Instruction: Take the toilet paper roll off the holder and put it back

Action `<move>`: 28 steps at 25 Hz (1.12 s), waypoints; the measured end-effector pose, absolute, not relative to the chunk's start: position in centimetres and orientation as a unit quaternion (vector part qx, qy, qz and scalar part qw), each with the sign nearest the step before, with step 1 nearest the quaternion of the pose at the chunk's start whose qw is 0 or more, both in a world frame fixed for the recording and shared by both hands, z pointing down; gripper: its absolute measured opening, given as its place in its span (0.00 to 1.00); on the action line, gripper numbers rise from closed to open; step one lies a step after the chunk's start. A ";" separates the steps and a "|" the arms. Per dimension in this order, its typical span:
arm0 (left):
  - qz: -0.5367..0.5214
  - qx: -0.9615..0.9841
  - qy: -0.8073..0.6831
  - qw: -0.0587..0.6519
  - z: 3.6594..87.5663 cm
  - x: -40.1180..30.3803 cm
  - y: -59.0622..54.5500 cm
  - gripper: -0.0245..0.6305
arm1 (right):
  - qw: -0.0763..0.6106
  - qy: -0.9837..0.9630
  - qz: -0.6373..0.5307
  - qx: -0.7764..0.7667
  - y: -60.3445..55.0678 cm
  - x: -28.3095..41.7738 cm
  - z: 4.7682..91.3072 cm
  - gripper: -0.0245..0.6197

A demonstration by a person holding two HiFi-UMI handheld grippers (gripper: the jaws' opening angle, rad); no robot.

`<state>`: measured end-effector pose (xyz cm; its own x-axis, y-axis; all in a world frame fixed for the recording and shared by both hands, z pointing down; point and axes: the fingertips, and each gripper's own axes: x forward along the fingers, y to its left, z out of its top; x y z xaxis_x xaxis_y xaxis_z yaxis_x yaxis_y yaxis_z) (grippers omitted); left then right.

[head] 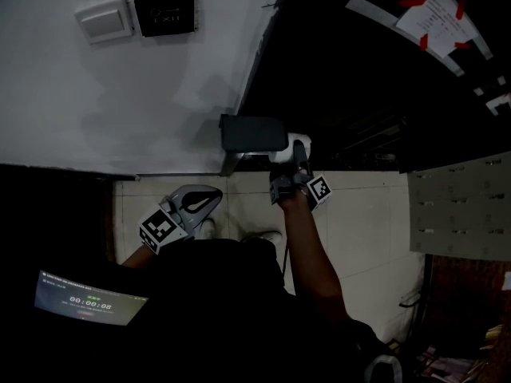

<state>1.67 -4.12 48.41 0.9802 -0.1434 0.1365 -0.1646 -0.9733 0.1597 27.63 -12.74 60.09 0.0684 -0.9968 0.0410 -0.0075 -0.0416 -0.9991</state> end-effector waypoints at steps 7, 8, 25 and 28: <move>0.061 0.992 -0.079 0.081 48.7 1.8 -4.3 0.04 | 0.490 0.487 -0.499 -0.524 -12.9 27.0 59.7 0.70; 0.062 0.992 -0.079 0.080 48.7 1.8 -4.3 0.04 | 0.488 0.488 -0.502 -0.521 -12.9 26.6 59.7 0.70; 0.060 0.991 -0.086 0.082 48.7 1.0 -4.4 0.04 | 0.456 0.514 -0.538 -0.488 -14.3 16.8 59.2 0.70; 0.060 0.991 -0.087 0.083 48.8 0.8 -4.4 0.04 | 0.454 0.517 -0.539 -0.486 -14.5 15.6 59.1 0.70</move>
<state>0.78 -4.43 48.77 0.9777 -0.1623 0.1330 -0.1822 -0.9710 0.1547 15.56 -14.47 59.12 -0.1157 -0.9917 0.0553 -0.0137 -0.0541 -0.9984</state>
